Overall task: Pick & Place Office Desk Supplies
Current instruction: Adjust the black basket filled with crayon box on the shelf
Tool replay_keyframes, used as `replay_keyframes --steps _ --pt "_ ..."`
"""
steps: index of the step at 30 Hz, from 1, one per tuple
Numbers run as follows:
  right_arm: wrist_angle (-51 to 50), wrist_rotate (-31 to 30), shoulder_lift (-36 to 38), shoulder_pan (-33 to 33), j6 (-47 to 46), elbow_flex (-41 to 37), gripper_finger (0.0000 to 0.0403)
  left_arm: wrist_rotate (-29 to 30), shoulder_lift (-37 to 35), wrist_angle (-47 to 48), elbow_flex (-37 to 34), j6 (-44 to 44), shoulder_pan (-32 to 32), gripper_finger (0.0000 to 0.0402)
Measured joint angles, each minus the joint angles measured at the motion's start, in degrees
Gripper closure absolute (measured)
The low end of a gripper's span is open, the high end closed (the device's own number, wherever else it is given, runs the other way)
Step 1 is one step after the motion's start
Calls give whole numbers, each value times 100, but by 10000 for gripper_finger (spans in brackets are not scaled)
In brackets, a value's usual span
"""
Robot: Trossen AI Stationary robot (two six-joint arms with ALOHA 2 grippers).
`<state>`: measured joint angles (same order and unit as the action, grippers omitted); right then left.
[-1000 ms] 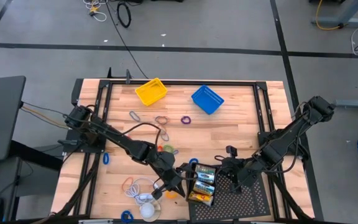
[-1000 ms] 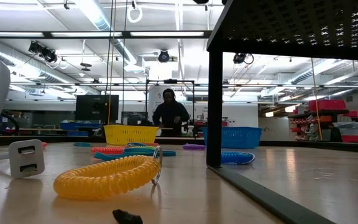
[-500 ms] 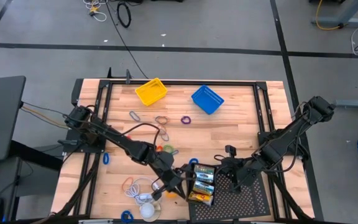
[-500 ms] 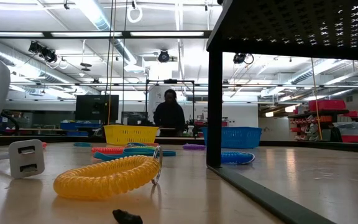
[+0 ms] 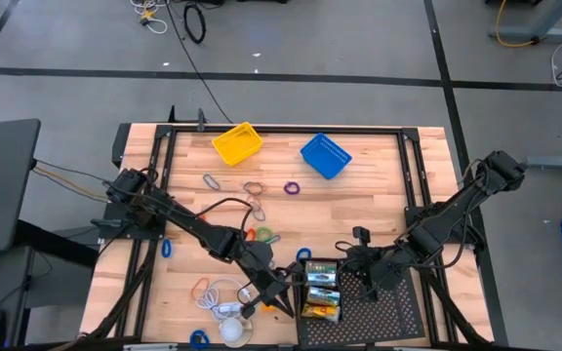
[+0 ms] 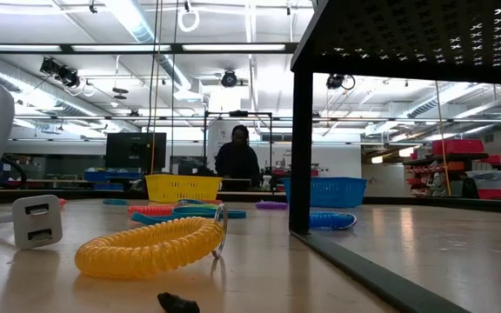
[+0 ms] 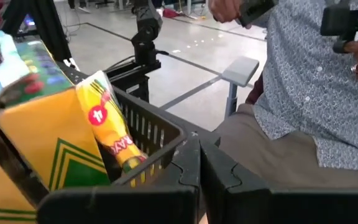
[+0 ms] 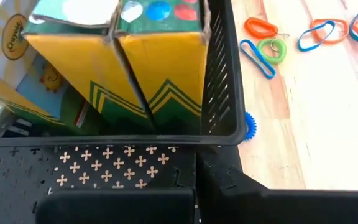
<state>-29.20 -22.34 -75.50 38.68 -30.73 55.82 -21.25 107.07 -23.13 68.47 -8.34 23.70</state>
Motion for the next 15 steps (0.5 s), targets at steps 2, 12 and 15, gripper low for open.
replay_keyframes --steps 2,12,15 --pt "51 -22 -1 -2 19 -2 403 -42 9 -127 0 28 -1 401" --pt "256 -10 -4 -79 213 -3 403 10 19 -143 0 -17 -17 401" --pt "248 -12 -4 -74 213 -3 403 18 -60 33 2 -97 -6 401"
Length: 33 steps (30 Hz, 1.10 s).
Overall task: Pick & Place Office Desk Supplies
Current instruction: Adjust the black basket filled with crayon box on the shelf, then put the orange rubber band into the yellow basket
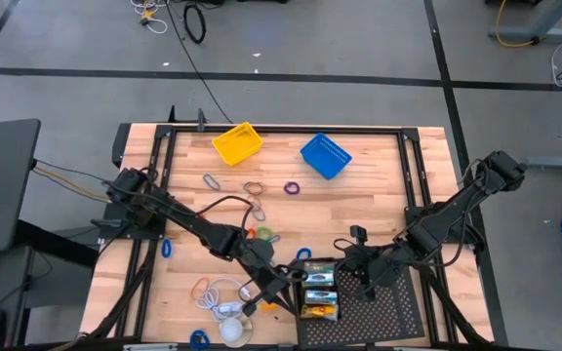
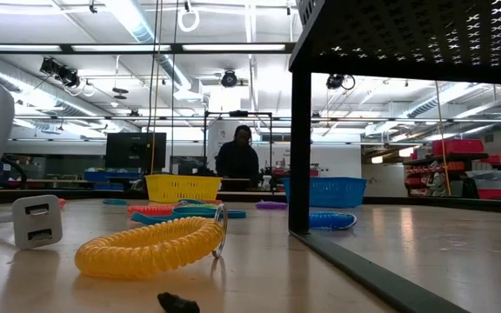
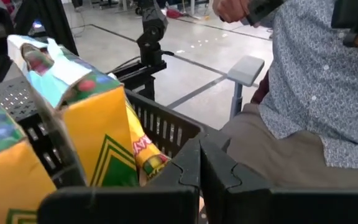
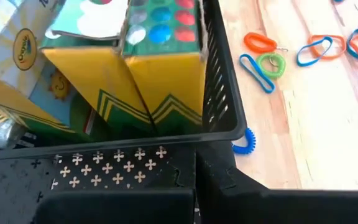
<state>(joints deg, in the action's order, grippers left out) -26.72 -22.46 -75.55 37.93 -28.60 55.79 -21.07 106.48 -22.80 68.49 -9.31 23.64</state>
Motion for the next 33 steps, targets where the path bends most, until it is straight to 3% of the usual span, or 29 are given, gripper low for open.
replay_keyframes --steps 7,16,21,26,33 --pt "-231 -40 0 0 -4 0 403 440 -345 455 -2 -200 80 401" --pt "-1030 -1193 19 -19 187 2 403 2269 -1389 2054 -9 -605 225 401" --pt "-975 -1832 269 -70 717 2 403 3396 -1851 3130 -14 -490 -61 401" --pt "-233 -2066 936 -59 1894 2 403 3124 -1963 3657 -108 -242 -783 401" --pt "644 -830 2085 73 3437 7 403 2203 -2247 2432 -1506 -62 -2222 401"
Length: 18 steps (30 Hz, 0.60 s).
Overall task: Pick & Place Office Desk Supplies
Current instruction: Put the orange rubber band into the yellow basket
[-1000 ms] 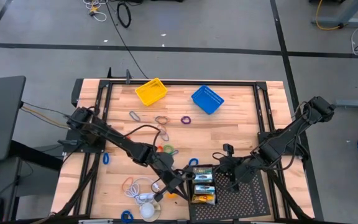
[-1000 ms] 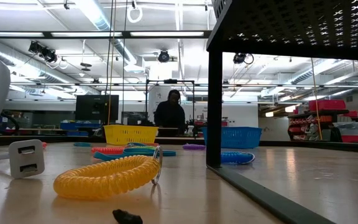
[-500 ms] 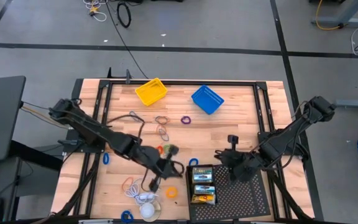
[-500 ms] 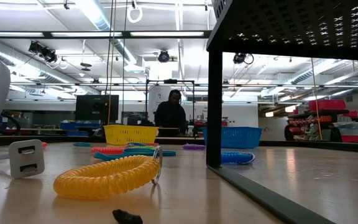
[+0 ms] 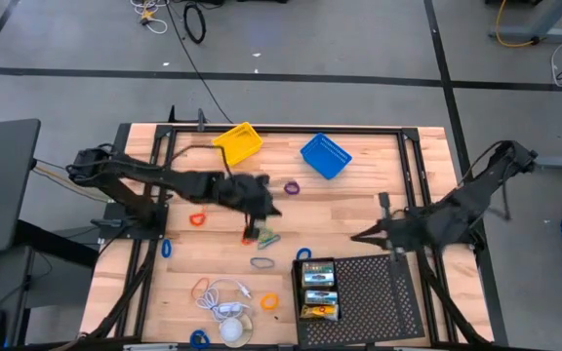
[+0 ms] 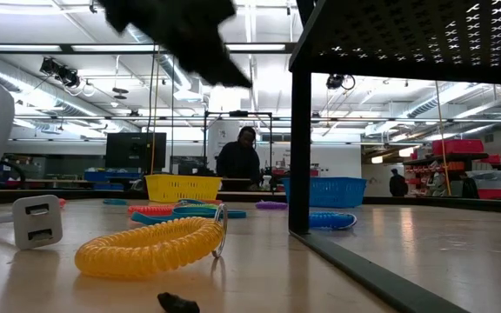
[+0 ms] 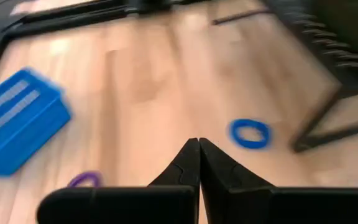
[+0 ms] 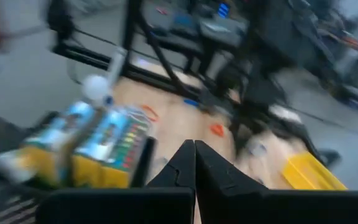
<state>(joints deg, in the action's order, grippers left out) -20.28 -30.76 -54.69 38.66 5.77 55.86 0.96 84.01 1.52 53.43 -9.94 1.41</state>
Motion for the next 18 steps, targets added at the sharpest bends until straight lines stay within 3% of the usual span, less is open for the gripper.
replay_keyframes --steps 4,9,13,18 --pt "-210 624 500 13 226 -9 402 -216 -246 -328 -824 578 -1016 395" --pt "143 454 1497 -26 383 -891 381 -519 -285 -62 -1145 1087 -1921 381" --pt "451 -152 2621 -224 297 -1877 353 -988 -178 337 -1007 1125 -2124 360" --pt "381 -232 3782 -479 -43 -2485 307 -909 129 847 -592 923 -2033 303"
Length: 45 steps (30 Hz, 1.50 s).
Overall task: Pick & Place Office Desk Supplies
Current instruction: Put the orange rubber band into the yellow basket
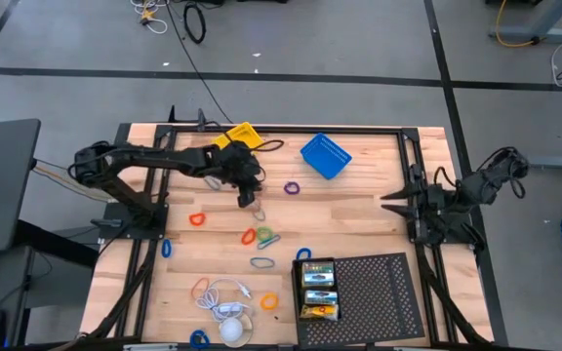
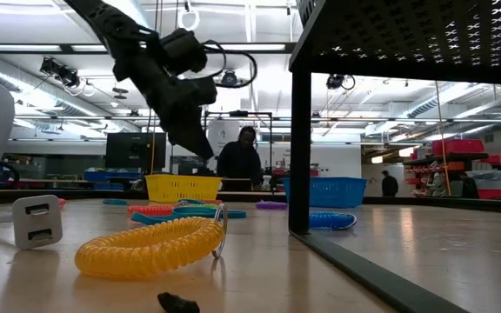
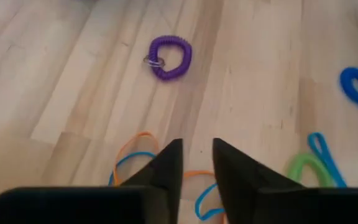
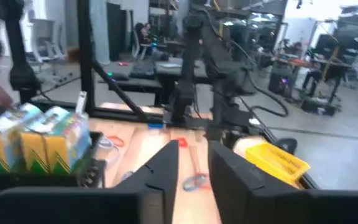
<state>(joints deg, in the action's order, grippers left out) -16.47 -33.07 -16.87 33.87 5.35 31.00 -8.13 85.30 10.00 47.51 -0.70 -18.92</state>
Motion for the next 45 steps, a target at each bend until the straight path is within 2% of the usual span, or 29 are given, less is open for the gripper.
replay_keyframes --steps 3,7,12,19,24,27,31,32,38,45 --pt "-181 -35 320 -80 -59 -113 275 504 309 436 355 -90 128 257" --pt "-273 -109 334 -138 -59 -129 241 1273 821 861 845 -78 254 206" --pt "-490 -316 212 -138 -63 -129 227 1591 1513 1276 1443 -66 286 191" --pt "-587 -322 141 -138 -199 -131 227 1867 2337 1642 1975 -36 271 219" --pt "-608 -324 141 -138 -210 -130 227 1917 2465 1647 2035 -65 275 256" --pt "-610 -324 141 -138 -210 -129 227 2136 2460 1646 2035 -59 288 296" --pt "-614 -324 141 -138 -210 -129 227 2266 2325 1641 2035 -53 384 378" --pt "-612 -324 141 -138 -211 -131 227 2317 2273 1631 2035 -55 425 388" --pt "-649 -322 141 -138 -330 -129 227 2451 1817 1666 2035 -118 731 397" --pt "-658 -322 141 -138 -363 -129 227 2409 1302 1756 2035 17 763 392"
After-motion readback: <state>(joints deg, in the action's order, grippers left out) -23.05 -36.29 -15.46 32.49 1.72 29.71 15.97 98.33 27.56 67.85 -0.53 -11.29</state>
